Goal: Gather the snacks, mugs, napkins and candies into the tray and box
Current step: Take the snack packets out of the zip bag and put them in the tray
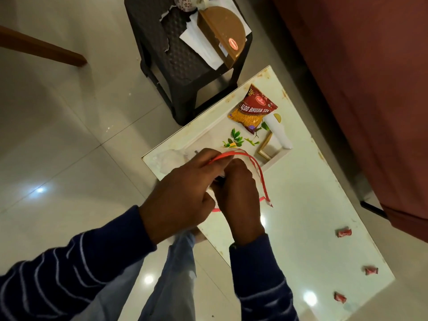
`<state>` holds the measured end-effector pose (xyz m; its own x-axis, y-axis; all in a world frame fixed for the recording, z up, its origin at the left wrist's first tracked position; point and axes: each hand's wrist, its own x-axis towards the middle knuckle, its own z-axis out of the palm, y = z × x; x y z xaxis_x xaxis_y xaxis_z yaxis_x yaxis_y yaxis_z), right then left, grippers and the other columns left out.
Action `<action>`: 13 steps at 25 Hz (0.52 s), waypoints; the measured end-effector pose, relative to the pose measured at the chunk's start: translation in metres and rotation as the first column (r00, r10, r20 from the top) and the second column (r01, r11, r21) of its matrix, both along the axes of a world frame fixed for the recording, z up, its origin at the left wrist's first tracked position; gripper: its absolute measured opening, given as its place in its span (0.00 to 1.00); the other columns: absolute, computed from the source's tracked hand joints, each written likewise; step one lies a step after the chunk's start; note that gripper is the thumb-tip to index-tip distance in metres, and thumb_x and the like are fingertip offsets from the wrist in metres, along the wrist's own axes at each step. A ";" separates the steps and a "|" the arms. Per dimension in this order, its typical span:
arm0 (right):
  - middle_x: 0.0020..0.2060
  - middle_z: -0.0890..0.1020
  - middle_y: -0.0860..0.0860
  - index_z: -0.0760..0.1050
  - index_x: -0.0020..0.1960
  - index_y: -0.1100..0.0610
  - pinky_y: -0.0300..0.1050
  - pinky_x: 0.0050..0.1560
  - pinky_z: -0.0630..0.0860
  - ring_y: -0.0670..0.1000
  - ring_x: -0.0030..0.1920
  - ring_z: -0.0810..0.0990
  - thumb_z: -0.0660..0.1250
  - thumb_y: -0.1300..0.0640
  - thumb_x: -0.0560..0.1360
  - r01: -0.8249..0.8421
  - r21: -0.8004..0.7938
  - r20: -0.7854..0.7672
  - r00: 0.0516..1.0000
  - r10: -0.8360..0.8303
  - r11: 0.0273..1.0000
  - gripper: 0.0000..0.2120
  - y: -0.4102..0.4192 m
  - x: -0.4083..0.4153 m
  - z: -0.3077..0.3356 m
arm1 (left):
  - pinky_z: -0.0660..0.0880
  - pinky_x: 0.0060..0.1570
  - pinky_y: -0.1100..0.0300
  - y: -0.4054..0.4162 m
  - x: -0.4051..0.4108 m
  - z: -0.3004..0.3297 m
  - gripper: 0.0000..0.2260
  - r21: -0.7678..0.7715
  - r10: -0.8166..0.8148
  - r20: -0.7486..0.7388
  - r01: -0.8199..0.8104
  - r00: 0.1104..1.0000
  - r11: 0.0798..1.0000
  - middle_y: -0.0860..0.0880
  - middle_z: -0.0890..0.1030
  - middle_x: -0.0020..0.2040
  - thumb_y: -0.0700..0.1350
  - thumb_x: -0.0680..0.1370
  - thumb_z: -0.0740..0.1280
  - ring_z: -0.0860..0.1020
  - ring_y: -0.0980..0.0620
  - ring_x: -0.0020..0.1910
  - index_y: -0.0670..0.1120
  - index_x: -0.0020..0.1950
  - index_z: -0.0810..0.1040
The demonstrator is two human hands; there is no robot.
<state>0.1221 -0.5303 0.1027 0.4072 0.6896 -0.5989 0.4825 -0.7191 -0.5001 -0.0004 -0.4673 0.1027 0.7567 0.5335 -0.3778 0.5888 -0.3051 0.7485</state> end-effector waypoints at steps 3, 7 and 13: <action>0.55 0.83 0.53 0.79 0.62 0.56 0.46 0.58 0.76 0.52 0.55 0.80 0.72 0.52 0.75 0.128 0.041 -0.082 0.989 -0.125 0.991 0.17 -0.011 0.004 0.018 | 0.74 0.57 0.62 0.010 -0.002 -0.004 0.33 0.023 -0.004 -0.013 0.004 1.000 1.000 0.49 0.71 0.71 0.42 0.74 0.73 0.78 0.49 0.62 0.49 0.77 0.65; 0.43 0.87 0.47 0.83 0.57 0.52 0.38 0.36 0.80 0.45 0.38 0.84 0.73 0.40 0.70 0.420 0.068 -0.201 0.894 -0.400 0.905 0.21 -0.030 0.017 0.036 | 0.73 0.49 0.66 0.020 -0.005 -0.009 0.34 0.053 -0.012 -0.005 0.012 1.000 0.999 0.46 0.73 0.68 0.40 0.71 0.74 0.77 0.52 0.53 0.46 0.76 0.67; 0.37 0.83 0.53 0.84 0.51 0.49 0.35 0.20 0.67 0.46 0.26 0.75 0.72 0.44 0.70 0.852 -0.177 -0.716 0.232 -0.659 0.492 0.13 -0.047 0.039 0.045 | 0.67 0.28 0.83 0.028 -0.010 -0.019 0.36 0.038 -0.036 -0.060 0.038 0.998 0.999 0.51 0.71 0.67 0.38 0.71 0.73 0.71 0.61 0.33 0.49 0.77 0.64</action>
